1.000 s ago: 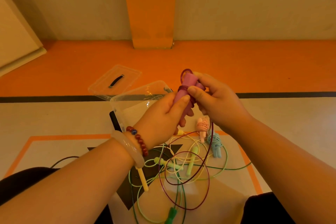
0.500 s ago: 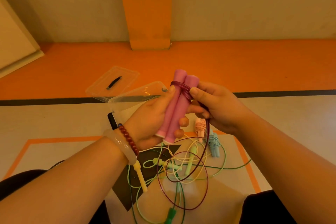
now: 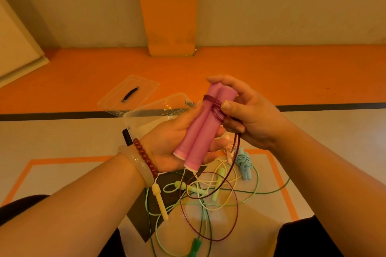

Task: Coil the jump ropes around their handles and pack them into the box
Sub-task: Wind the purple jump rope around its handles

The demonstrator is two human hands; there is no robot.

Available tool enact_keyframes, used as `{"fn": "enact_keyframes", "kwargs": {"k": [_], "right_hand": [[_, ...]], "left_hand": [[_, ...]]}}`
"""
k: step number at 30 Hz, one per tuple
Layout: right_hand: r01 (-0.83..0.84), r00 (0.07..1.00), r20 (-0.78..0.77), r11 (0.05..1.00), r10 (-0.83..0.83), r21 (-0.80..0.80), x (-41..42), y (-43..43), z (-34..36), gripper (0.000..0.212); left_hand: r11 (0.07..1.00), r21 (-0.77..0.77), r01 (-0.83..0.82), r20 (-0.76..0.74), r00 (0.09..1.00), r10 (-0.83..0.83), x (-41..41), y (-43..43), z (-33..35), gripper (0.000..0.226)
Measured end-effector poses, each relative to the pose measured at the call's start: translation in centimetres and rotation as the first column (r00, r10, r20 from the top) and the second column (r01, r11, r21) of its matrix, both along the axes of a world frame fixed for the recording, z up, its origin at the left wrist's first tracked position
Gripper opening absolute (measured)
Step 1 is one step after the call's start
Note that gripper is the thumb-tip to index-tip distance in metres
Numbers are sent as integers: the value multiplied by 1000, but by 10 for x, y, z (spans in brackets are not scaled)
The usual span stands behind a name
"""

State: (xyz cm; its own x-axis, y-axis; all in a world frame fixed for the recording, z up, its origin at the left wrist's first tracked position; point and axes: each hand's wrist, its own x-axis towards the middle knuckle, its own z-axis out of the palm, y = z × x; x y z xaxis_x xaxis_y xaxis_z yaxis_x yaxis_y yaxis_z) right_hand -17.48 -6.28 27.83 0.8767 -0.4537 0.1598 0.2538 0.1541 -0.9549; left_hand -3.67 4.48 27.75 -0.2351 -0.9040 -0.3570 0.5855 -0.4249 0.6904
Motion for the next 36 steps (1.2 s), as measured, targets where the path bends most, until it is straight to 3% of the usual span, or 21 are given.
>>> {"fn": "enact_keyframes", "kwargs": {"k": [3, 8, 10, 13, 14, 16, 18, 25, 30, 36], "right_hand": [[81, 996, -44, 996, -83, -40, 1, 1, 2, 52], [175, 977, -114, 983, -180, -50, 5, 1, -4, 44], [201, 970, -128, 978, -206, -55, 7, 2, -4, 47], [250, 956, -139, 966, -258, -69, 10, 4, -5, 51], [265, 951, -146, 962, -273, -71, 11, 5, -6, 52], [284, 942, -162, 955, -295, -88, 13, 5, -8, 53], [292, 936, -168, 949, -310, -120, 14, 6, -9, 54], [233, 922, -238, 927, -307, -295, 4, -1, -1, 60], [203, 930, -231, 925, -285, -320, -5, -3, 5, 55], [371, 903, -142, 902, -406, -223, -1, 1, -13, 62]], "left_hand": [[992, -97, -77, 292, 951, 102, 0, -3, 2, 49], [913, -362, -186, 623, 680, 386, -1, -3, -4, 45], [878, -469, -101, 753, 474, 457, -2, 1, -9, 48], [878, -448, 172, 880, -87, 466, -3, 0, -24, 77], [895, -403, 192, 873, -214, 439, -4, -1, -27, 82], [909, -383, 167, 866, -279, 416, -4, -3, -27, 74], [893, -416, 173, 871, -205, 446, -2, -5, -24, 60], [924, -378, 59, 873, 356, 335, 4, -4, -11, 30], [940, -320, -117, 576, 764, 291, 2, -2, -9, 12], [958, -280, -61, 363, 917, 164, 2, -3, -8, 37]]}}
